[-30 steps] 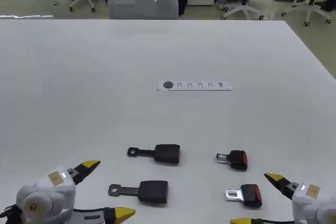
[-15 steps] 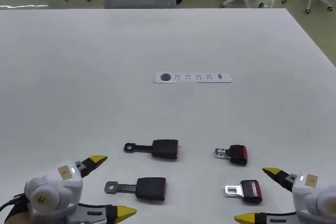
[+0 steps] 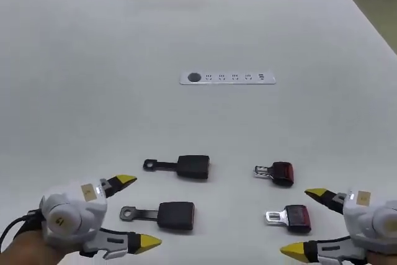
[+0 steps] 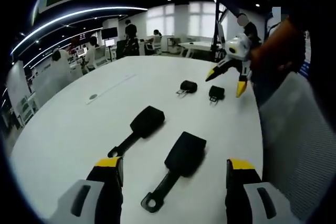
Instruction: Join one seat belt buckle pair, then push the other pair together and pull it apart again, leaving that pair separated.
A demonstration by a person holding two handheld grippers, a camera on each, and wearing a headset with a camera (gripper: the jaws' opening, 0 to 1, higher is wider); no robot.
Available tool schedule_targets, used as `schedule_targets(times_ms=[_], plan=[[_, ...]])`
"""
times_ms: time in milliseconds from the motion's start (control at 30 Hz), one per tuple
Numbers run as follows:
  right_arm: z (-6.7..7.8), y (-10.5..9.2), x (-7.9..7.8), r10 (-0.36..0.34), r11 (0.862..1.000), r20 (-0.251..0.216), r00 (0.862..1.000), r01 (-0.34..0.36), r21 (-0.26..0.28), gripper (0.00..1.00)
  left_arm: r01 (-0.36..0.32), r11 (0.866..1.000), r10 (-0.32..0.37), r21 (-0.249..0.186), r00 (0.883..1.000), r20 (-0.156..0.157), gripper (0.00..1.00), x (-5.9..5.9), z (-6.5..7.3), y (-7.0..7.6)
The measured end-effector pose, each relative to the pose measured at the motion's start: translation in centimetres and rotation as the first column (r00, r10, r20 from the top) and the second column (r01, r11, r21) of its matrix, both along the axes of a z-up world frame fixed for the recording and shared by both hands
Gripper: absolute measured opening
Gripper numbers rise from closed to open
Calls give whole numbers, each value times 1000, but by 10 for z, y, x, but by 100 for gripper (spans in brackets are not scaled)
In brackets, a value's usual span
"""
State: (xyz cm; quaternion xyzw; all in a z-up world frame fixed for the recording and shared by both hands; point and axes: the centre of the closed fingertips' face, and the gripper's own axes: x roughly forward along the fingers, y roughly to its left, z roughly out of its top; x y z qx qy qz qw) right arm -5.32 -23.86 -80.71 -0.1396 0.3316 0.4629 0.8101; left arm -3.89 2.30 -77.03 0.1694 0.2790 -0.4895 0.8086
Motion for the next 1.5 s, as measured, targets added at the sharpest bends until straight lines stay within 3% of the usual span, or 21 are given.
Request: schedule_targets(times_ms=[433, 767, 1267, 1367, 1500], plan=[[-14, -4, 8, 98, 994, -40, 994, -99, -37, 82, 120, 991, -118, 59, 992, -39, 74, 6, -28, -14], [-24, -11, 7, 170, 982, -79, 982, -175, -66, 75, 216, 971, -210, 99, 975, -67, 66, 8, -48, -26], [-29, -18, 6, 274, 953, -117, 955, -285, -98, 58, 327, 934, -315, 145, 944, -99, 53, 7, -65, -35], [-30, -17, 5, 318, 937, -104, 942, -329, -119, 55, 328, 932, -315, 152, 943, -103, 50, 8, -68, -34], [-30, -17, 3, 326, 934, -111, 939, -338, -116, 50, 337, 929, -325, 153, 940, -103, 47, 5, -67, -34]])
